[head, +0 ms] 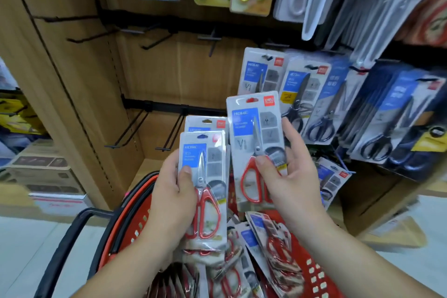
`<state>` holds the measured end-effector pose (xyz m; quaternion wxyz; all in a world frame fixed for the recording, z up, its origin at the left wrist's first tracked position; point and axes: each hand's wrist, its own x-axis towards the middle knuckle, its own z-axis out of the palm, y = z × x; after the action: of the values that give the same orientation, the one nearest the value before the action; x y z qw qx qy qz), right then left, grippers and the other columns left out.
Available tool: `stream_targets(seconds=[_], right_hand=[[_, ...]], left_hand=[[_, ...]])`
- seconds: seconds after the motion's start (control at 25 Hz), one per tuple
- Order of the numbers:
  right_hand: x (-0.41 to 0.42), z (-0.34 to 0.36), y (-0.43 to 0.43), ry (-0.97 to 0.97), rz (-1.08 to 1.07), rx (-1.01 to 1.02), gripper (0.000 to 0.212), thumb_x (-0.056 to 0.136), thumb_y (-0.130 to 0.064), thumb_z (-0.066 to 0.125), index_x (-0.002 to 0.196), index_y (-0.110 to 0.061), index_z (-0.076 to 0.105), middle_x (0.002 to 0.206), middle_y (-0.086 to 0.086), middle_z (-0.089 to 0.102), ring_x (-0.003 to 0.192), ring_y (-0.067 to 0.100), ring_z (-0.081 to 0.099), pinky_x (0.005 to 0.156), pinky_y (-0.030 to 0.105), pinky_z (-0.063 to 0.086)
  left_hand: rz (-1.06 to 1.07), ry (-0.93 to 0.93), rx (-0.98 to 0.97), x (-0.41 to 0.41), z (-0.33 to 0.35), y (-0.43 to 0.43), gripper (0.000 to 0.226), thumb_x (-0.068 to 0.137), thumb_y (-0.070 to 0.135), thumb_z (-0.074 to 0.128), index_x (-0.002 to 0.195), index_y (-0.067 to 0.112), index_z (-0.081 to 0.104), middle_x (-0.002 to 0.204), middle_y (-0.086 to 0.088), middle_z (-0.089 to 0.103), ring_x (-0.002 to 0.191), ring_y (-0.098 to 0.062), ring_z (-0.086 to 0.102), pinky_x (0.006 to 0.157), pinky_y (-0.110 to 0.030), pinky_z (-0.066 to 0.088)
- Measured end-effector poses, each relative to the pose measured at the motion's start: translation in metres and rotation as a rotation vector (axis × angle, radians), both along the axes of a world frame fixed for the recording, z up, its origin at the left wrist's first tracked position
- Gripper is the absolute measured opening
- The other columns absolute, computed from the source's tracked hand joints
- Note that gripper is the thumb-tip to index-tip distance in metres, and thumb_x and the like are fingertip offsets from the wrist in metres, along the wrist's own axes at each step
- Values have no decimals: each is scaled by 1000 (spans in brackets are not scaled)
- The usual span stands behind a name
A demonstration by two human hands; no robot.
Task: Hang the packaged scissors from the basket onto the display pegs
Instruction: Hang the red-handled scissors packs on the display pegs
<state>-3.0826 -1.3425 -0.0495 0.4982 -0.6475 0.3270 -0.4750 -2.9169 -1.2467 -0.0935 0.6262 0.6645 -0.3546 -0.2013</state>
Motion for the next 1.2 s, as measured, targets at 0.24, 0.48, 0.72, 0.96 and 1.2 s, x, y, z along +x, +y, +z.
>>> stream_targets(seconds=[0.24,0.48,0.72,0.96,1.2], right_hand=[[-8,22,3,-13,-98,-151,77,99,-3,68,141,-59,36,149,-28,52,138,-11,47,113,35,50],[6,57,-29,9,-140,-222,75,100,-9,68,153,-50,34,144,-48,34,131,-32,30,113,12,39],[10,28,-61,17,-139,-233,77,99,2,65,145,-54,39,148,-36,43,130,-27,41,90,-5,36],[19,12,-95,9,-126,-315,73,98,6,64,151,-37,39,157,-19,43,120,-22,54,88,1,47],[18,3,-103,26,-139,-397,74,100,1,64,152,-43,34,152,-41,41,146,-9,37,114,16,41]], left_hand=[[-34,-99,-98,-3,38,4,36,112,17,43,141,36,54,127,26,66,119,11,61,83,-3,49],[-77,-168,-152,7,87,-30,39,113,20,40,142,43,49,125,26,68,116,4,65,82,-12,54],[-50,-83,-148,8,78,-59,41,113,24,41,146,49,46,125,25,68,116,7,65,79,-14,58],[-30,-117,-126,3,63,-69,51,112,19,41,128,67,47,126,40,63,122,13,59,89,-10,52],[-1,-87,-165,8,53,-72,48,111,27,43,152,51,43,136,29,64,128,4,60,101,-29,54]])
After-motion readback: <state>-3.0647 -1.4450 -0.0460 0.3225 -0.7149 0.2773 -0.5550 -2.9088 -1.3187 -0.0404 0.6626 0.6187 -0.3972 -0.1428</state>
